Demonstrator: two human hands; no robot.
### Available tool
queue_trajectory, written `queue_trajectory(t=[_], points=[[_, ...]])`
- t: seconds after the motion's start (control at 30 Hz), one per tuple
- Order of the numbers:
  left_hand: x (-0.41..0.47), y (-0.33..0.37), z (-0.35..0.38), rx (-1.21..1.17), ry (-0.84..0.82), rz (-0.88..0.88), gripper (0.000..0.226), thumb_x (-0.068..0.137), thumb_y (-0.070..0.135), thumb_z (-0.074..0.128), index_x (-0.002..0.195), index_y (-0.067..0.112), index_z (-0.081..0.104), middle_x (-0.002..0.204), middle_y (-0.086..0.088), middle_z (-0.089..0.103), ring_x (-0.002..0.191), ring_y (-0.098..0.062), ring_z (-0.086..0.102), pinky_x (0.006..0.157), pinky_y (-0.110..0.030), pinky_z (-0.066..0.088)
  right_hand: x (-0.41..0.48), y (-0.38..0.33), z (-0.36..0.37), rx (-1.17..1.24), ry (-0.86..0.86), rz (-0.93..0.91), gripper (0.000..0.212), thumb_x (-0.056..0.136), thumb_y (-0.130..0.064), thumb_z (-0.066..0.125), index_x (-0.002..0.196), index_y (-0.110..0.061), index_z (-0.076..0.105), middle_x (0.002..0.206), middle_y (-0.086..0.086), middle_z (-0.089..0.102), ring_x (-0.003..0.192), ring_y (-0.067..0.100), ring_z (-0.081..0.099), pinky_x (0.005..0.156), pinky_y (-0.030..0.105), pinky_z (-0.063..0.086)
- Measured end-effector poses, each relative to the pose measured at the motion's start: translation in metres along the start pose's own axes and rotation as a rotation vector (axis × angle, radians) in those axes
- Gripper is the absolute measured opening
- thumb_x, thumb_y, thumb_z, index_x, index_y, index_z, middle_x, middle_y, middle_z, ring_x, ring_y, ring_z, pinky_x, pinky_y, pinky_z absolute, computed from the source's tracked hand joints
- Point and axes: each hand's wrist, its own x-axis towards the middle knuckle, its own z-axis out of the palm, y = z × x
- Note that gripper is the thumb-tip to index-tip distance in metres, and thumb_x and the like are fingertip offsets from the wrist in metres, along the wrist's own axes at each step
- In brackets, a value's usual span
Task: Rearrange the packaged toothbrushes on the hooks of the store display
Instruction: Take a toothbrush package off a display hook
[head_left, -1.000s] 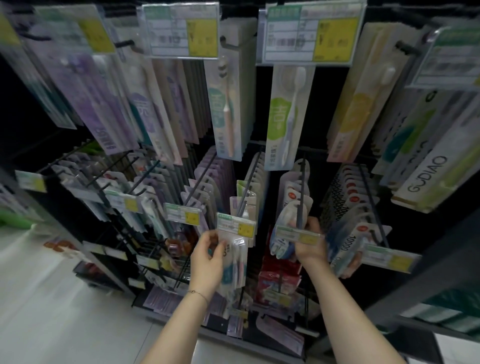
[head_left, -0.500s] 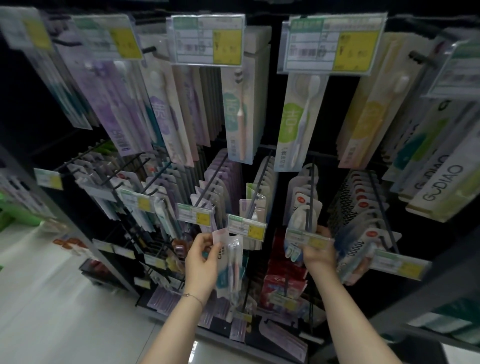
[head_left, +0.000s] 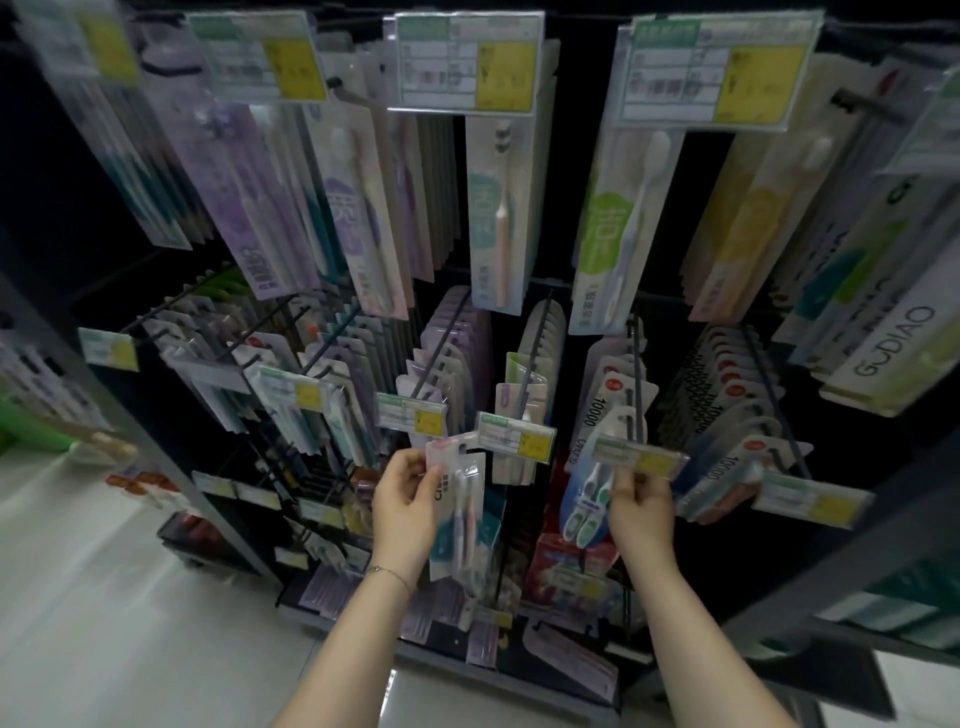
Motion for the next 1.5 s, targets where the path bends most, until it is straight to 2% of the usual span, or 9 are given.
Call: queue_trajectory(t=[0.1,0.2,0.37,0.5,0.73,1.07,1.23,1.43,1.5], points=[[0.009,0.002,0.001,-0.014,-0.044,-0.003,0.013,0.097,0.002,0.059,0.094,0.015,0.061,0.093,-0.001,0.068,0.081,0.004,0.063,0.078,-0.015,0.052,-0.018,-0.004,-0.003,-0.031,0.009,-0.079,0.04,0.103,-0.036,0.044,0.142,-0.026,0.042,0.128,-0.01,0.054,0.117,0.009,0.05,0.103,0.033,0.039],[0.017,0.002,0.001,-0.041,-0.057,-0.013,0.01,0.097,0.002,0.059,0.096,0.011,0.06,0.095,-0.002,0.066,0.085,-0.002,0.062,0.078,-0.011,0.051,-0.035,-0.003,0.0,-0.055,0.058,-0.101,0.04,0.1,-0.05,0.038,0.128,-0.022,0.047,0.117,-0.001,0.061,0.105,0.017,0.059,0.09,0.037,0.048],[0.024,0.001,-0.009,-0.059,-0.113,-0.029,0.012,0.097,0.003,0.059,0.096,0.015,0.062,0.097,0.002,0.069,0.086,0.003,0.064,0.078,-0.01,0.05,-0.053,-0.005,0.008,-0.113,0.164,-0.129,0.022,0.103,-0.04,0.036,0.113,-0.022,0.041,0.098,0.0,0.058,0.085,0.014,0.059,0.065,0.028,0.042],[0.032,0.001,-0.017,-0.061,-0.147,-0.042,0.017,0.097,0.006,0.059,0.097,0.023,0.063,0.1,0.006,0.069,0.089,0.006,0.063,0.082,-0.013,0.048,-0.064,-0.009,0.017,-0.147,0.177,-0.164,0.027,0.101,-0.044,0.035,0.113,-0.02,0.041,0.097,-0.007,0.056,0.085,0.004,0.056,0.065,0.023,0.041],[0.043,-0.004,-0.027,-0.083,-0.172,-0.084,0.015,0.097,0.005,0.059,0.097,0.02,0.062,0.1,0.005,0.069,0.091,0.004,0.064,0.082,-0.013,0.048,-0.071,-0.001,0.051,-0.275,-0.028,-0.139,0.023,0.101,-0.042,0.042,0.103,-0.02,0.049,0.089,-0.002,0.058,0.082,0.016,0.058,0.066,0.032,0.041],[0.062,-0.023,-0.041,-0.025,-0.202,-0.073,0.006,0.096,0.008,0.062,0.098,0.013,0.062,0.099,-0.005,0.068,0.094,-0.012,0.064,0.088,-0.023,0.05,-0.064,-0.018,0.09,-0.315,-0.015,-0.253,0.038,0.104,-0.028,0.041,0.141,-0.021,0.04,0.129,-0.002,0.056,0.117,0.015,0.052,0.097,0.033,0.041],[0.068,-0.025,-0.045,0.001,-0.216,-0.068,0.004,0.097,0.011,0.062,0.098,0.015,0.062,0.097,-0.001,0.068,0.092,-0.008,0.064,0.088,-0.025,0.05,-0.067,-0.015,0.097,-0.28,0.04,-0.244,0.04,0.103,-0.027,0.042,0.143,-0.021,0.04,0.13,0.002,0.06,0.117,0.02,0.056,0.096,0.036,0.045],[0.073,-0.021,-0.048,0.019,-0.205,-0.074,0.012,0.096,0.015,0.063,0.095,0.026,0.061,0.099,0.001,0.067,0.097,-0.011,0.063,0.086,-0.023,0.047,-0.068,-0.025,0.094,-0.188,0.112,-0.148,0.018,0.102,-0.028,0.046,0.12,-0.03,0.05,0.08,-0.006,0.061,0.071,0.015,0.058,0.061,0.029,0.037],[0.072,-0.021,-0.047,0.013,-0.214,-0.072,0.01,0.096,0.015,0.063,0.098,0.025,0.061,0.101,0.001,0.068,0.098,-0.011,0.064,0.087,-0.024,0.048,-0.065,-0.025,0.092,-0.198,0.095,-0.149,0.015,0.101,-0.031,0.048,0.116,-0.033,0.049,0.075,-0.008,0.058,0.067,0.013,0.055,0.059,0.027,0.036]])
